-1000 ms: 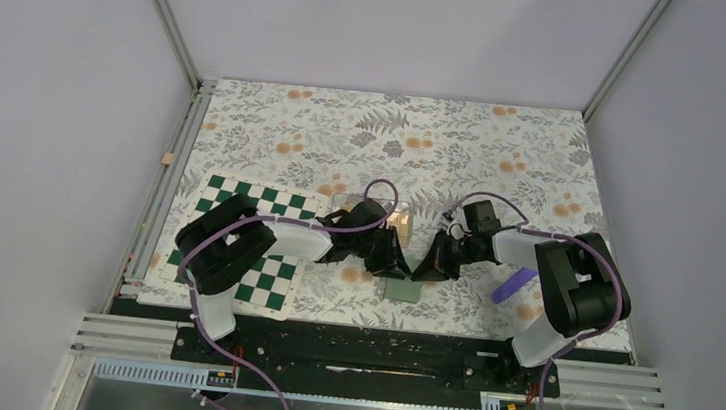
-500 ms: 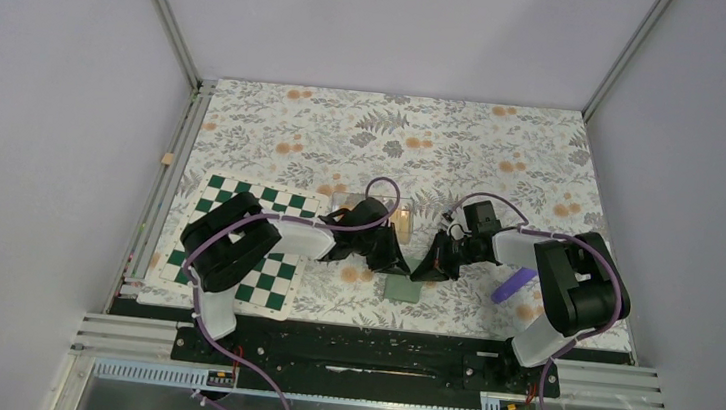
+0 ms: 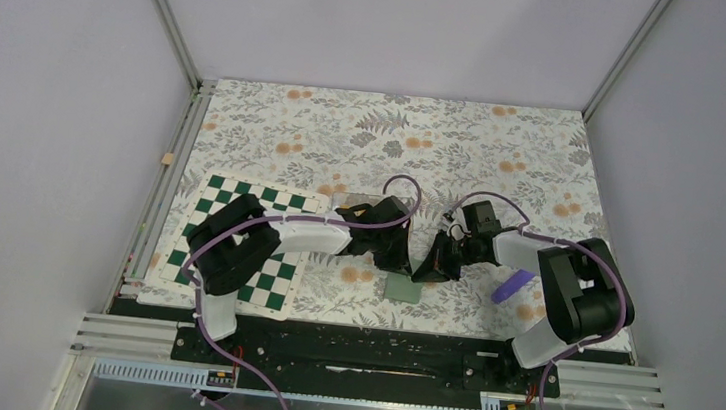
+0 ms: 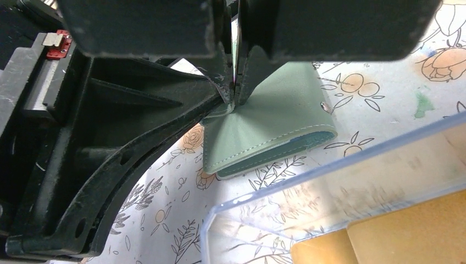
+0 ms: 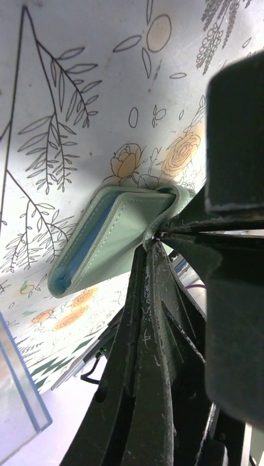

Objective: Put the credit cards into the card holder
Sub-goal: Close the card holder at the center of the board.

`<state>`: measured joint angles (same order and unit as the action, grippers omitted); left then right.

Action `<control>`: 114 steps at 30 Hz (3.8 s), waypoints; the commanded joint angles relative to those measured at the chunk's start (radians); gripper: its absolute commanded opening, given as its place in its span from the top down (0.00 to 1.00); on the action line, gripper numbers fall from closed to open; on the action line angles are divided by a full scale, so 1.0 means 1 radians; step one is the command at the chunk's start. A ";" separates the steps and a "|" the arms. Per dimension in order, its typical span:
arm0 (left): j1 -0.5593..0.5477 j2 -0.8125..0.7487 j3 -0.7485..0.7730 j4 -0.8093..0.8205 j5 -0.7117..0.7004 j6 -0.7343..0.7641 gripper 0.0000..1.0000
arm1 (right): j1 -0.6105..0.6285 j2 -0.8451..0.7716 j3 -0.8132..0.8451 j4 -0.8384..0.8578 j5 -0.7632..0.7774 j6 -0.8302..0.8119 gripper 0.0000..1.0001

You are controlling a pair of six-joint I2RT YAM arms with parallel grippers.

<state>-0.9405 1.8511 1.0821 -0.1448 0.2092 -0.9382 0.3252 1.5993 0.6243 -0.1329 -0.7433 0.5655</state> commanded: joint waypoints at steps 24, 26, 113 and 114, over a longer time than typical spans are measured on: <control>-0.040 0.045 0.073 -0.204 -0.151 0.083 0.99 | 0.016 -0.039 -0.020 -0.030 0.109 -0.028 0.98; -0.045 0.046 0.081 -0.216 -0.157 0.090 0.97 | 0.022 -0.024 -0.020 -0.028 0.116 -0.027 0.98; -0.085 0.001 0.120 -0.358 -0.268 0.159 0.82 | 0.156 0.035 0.046 -0.086 0.121 -0.037 0.97; -0.082 -0.017 0.103 -0.334 -0.261 0.150 0.76 | 0.156 0.033 0.045 -0.091 0.117 -0.040 0.97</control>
<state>-1.0271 1.8648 1.2297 -0.5167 -0.0608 -0.7815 0.4599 1.6096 0.7033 -0.2039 -0.6422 0.5472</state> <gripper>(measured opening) 0.175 0.036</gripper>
